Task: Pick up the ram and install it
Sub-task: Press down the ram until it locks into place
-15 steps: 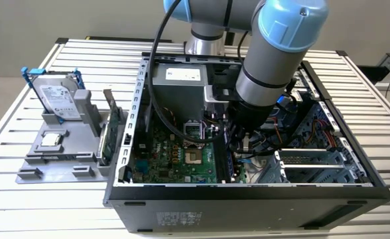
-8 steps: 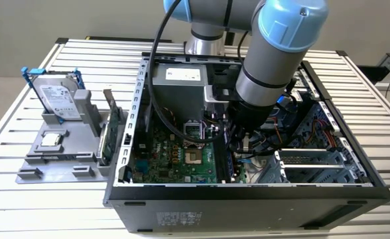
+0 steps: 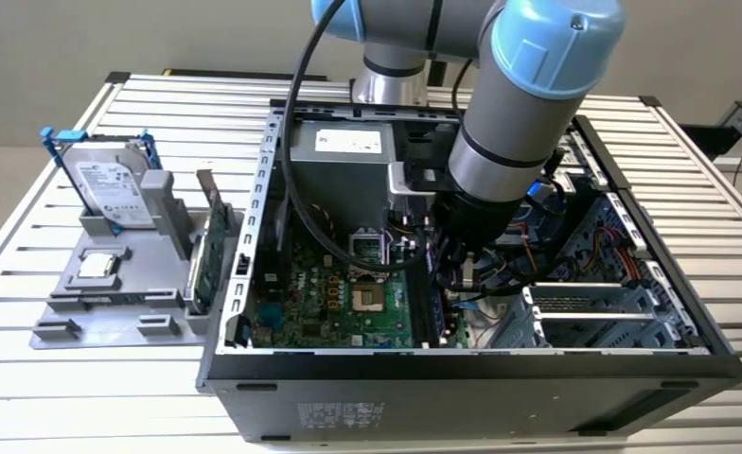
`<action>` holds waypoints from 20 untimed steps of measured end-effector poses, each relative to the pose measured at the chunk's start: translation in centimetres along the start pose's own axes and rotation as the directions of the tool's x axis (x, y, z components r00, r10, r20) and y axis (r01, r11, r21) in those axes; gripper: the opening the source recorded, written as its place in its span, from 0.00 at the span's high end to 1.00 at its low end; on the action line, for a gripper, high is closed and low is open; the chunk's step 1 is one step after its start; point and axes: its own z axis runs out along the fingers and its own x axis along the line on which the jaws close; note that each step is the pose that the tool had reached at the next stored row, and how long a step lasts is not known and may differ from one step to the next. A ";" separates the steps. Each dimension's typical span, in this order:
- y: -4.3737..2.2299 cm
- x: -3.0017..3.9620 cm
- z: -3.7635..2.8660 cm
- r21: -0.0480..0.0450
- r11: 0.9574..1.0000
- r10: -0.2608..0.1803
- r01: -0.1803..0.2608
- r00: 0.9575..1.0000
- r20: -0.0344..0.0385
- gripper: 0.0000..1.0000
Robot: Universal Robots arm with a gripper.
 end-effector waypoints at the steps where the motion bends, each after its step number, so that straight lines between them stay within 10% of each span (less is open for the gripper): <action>1: 0.00 0.00 0.00 0.000 1.000 0.000 0.000 1.000 0.000 1.00; 13: 0.02 -0.04 -0.44 0.001 1.000 0.000 0.000 1.000 0.003 1.00; 20: 0.13 -0.06 -2.62 0.000 1.000 0.000 0.000 1.000 0.000 1.00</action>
